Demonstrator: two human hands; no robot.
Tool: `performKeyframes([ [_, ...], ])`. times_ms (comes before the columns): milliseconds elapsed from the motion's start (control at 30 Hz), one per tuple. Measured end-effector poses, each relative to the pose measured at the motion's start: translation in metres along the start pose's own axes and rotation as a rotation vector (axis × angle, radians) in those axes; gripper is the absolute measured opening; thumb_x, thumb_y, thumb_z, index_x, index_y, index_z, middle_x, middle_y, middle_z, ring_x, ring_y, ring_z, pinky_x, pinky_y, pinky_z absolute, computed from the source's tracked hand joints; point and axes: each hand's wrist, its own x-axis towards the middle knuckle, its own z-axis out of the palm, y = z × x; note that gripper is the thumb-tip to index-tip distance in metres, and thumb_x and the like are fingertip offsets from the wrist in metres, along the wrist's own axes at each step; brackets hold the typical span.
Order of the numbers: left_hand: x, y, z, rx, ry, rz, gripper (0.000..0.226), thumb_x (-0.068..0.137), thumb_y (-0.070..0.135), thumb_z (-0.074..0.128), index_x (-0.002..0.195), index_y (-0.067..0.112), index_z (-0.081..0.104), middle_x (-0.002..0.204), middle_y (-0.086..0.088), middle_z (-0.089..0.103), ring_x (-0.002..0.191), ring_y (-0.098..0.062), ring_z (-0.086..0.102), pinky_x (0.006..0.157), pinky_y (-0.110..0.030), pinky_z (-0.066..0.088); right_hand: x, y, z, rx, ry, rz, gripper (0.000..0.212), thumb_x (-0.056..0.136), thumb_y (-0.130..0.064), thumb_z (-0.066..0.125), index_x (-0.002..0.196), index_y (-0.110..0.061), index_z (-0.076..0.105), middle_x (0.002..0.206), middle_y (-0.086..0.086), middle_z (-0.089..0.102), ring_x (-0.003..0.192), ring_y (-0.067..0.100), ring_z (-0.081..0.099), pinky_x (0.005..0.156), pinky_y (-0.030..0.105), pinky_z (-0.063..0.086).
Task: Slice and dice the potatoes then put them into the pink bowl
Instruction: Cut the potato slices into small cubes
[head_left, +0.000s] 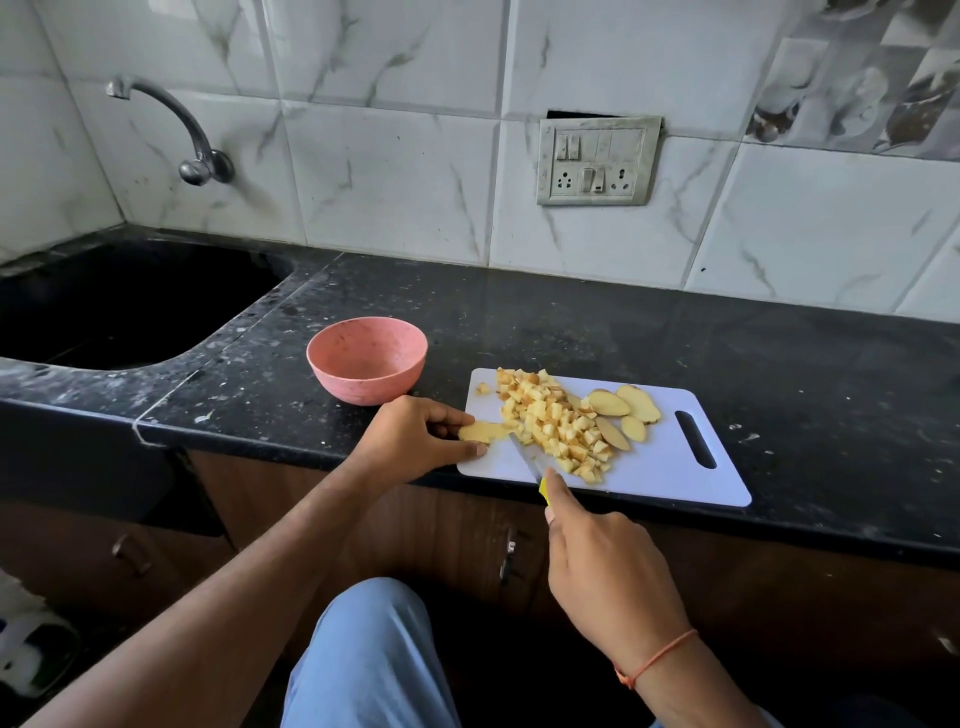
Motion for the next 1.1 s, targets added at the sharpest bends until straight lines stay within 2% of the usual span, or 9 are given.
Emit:
performKeyframes([
  [67, 0.0, 0.0, -0.002, -0.02, -0.011, -0.002, 0.052, 0.071, 0.048, 0.097, 0.116, 0.029, 0.082, 0.085, 0.019, 0.076, 0.08, 0.001, 0.068, 0.068, -0.009, 0.049, 0.003, -0.006, -0.002, 0.042, 0.009, -0.005, 0.055, 0.111, -0.035, 0.035, 0.164, -0.033, 0.022, 0.064, -0.01, 0.048, 0.054, 0.009, 0.048, 0.045, 0.022, 0.029],
  [167, 0.002, -0.001, -0.005, 0.0, -0.025, -0.009, 0.043, 0.073, 0.043, 0.096, 0.112, 0.03, 0.083, 0.081, 0.024, 0.075, 0.077, 0.005, 0.067, 0.065, -0.01, 0.048, 0.01, -0.016, -0.002, 0.088, 0.033, -0.035, 0.054, 0.111, -0.036, 0.034, 0.163, -0.031, 0.024, 0.067, -0.01, 0.051, 0.061, 0.01, 0.056, 0.052, 0.023, 0.042],
  [333, 0.003, -0.001, -0.003, -0.027, -0.02, -0.025, 0.032, 0.075, 0.036, 0.097, 0.103, 0.028, 0.085, 0.081, 0.019, 0.077, 0.072, 0.003, 0.068, 0.061, -0.012, 0.05, 0.024, -0.029, 0.009, 0.05, 0.037, -0.06, 0.052, 0.11, -0.034, 0.033, 0.162, -0.026, 0.029, 0.081, -0.003, 0.065, 0.076, 0.014, 0.064, 0.063, 0.032, 0.051],
  [500, 0.005, -0.003, -0.002, -0.033, -0.024, -0.024, 0.03, 0.076, 0.035, 0.096, 0.102, 0.027, 0.086, 0.084, 0.019, 0.079, 0.078, -0.003, 0.073, 0.063, -0.013, 0.053, 0.035, -0.038, 0.015, -0.004, -0.015, -0.057, 0.055, 0.109, -0.028, 0.036, 0.163, -0.022, 0.026, 0.091, 0.001, 0.069, 0.083, 0.018, 0.066, 0.062, 0.03, 0.045],
  [600, 0.005, -0.003, -0.002, -0.029, -0.023, -0.018, 0.028, 0.077, 0.032, 0.096, 0.102, 0.026, 0.086, 0.084, 0.02, 0.078, 0.078, -0.001, 0.073, 0.062, -0.012, 0.052, 0.049, -0.042, 0.017, -0.032, -0.031, -0.065, 0.058, 0.107, -0.024, 0.039, 0.163, -0.021, 0.026, 0.093, 0.004, 0.069, 0.081, 0.02, 0.064, 0.062, 0.031, 0.041],
  [733, 0.005, -0.003, -0.002, -0.034, -0.029, -0.013, 0.025, 0.079, 0.03, 0.094, 0.102, 0.026, 0.086, 0.084, 0.023, 0.078, 0.078, 0.001, 0.073, 0.063, -0.011, 0.052, 0.059, -0.041, 0.018, -0.056, -0.053, -0.092, 0.058, 0.107, -0.023, 0.04, 0.164, -0.021, 0.026, 0.099, 0.007, 0.07, 0.088, 0.024, 0.067, 0.065, 0.032, 0.04],
  [900, 0.003, -0.002, 0.0, -0.049, -0.016, -0.004, 0.024, 0.079, 0.03, 0.094, 0.101, 0.027, 0.086, 0.083, 0.021, 0.078, 0.076, 0.002, 0.072, 0.062, -0.01, 0.05, 0.038, -0.03, 0.014, -0.066, -0.075, -0.094, 0.057, 0.108, -0.024, 0.041, 0.163, -0.025, 0.024, 0.084, 0.0, 0.067, 0.072, 0.016, 0.062, 0.059, 0.03, 0.048],
  [1000, 0.003, -0.002, -0.001, -0.046, -0.017, -0.011, 0.025, 0.078, 0.035, 0.095, 0.1, 0.029, 0.086, 0.083, 0.019, 0.079, 0.078, -0.005, 0.073, 0.063, -0.013, 0.052, 0.019, -0.022, 0.011, -0.064, -0.077, -0.089, 0.059, 0.109, -0.025, 0.04, 0.163, -0.028, 0.019, 0.076, -0.003, 0.063, 0.065, 0.012, 0.058, 0.055, 0.028, 0.044],
  [1100, 0.003, -0.002, -0.001, -0.048, -0.017, -0.021, 0.027, 0.078, 0.034, 0.095, 0.102, 0.028, 0.086, 0.082, 0.019, 0.078, 0.073, 0.001, 0.07, 0.06, -0.011, 0.049, 0.006, -0.014, 0.005, -0.059, -0.073, -0.075, 0.059, 0.11, -0.029, 0.04, 0.164, -0.031, 0.016, 0.073, -0.006, 0.06, 0.061, 0.01, 0.056, 0.052, 0.024, 0.041],
])
